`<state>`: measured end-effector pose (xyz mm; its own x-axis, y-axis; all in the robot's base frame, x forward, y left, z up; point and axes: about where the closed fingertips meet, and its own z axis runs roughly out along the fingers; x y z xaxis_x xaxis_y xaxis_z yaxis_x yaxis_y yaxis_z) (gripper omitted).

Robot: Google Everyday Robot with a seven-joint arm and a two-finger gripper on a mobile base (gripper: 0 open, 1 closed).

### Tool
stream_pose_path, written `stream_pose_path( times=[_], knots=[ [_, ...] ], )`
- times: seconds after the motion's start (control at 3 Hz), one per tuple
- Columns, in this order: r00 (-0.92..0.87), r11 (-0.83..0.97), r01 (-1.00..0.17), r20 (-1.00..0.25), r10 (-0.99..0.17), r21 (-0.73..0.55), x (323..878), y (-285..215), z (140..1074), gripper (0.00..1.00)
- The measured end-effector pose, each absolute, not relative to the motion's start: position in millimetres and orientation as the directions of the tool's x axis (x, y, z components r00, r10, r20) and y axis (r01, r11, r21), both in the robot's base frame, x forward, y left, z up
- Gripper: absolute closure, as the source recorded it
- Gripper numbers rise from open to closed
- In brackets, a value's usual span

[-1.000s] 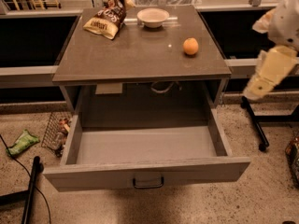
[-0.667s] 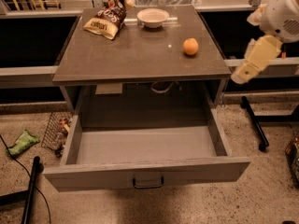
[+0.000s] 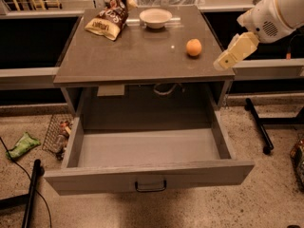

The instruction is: Place orange into top drawer

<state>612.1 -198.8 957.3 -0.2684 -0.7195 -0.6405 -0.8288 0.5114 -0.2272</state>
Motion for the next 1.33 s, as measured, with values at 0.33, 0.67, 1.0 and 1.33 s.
stream_pose_path(
  times=[0.33, 0.67, 1.0, 1.33],
  knots=[
    [-0.269, 0.512, -0.829, -0.641, -0.719, -0.227, 612.2, -198.8, 957.2, 0.00],
    [-0.292, 0.545, -0.812, -0.664, -0.688, -0.208, 632.1, -194.8, 932.2, 0.00],
    [-0.320, 0.608, -0.771, -0.710, -0.627, -0.190, 674.9, -195.1, 893.4, 0.00],
    [-0.321, 0.656, -0.733, -0.759, -0.566, -0.179, 717.5, -198.2, 867.4, 0.00]
  ],
)
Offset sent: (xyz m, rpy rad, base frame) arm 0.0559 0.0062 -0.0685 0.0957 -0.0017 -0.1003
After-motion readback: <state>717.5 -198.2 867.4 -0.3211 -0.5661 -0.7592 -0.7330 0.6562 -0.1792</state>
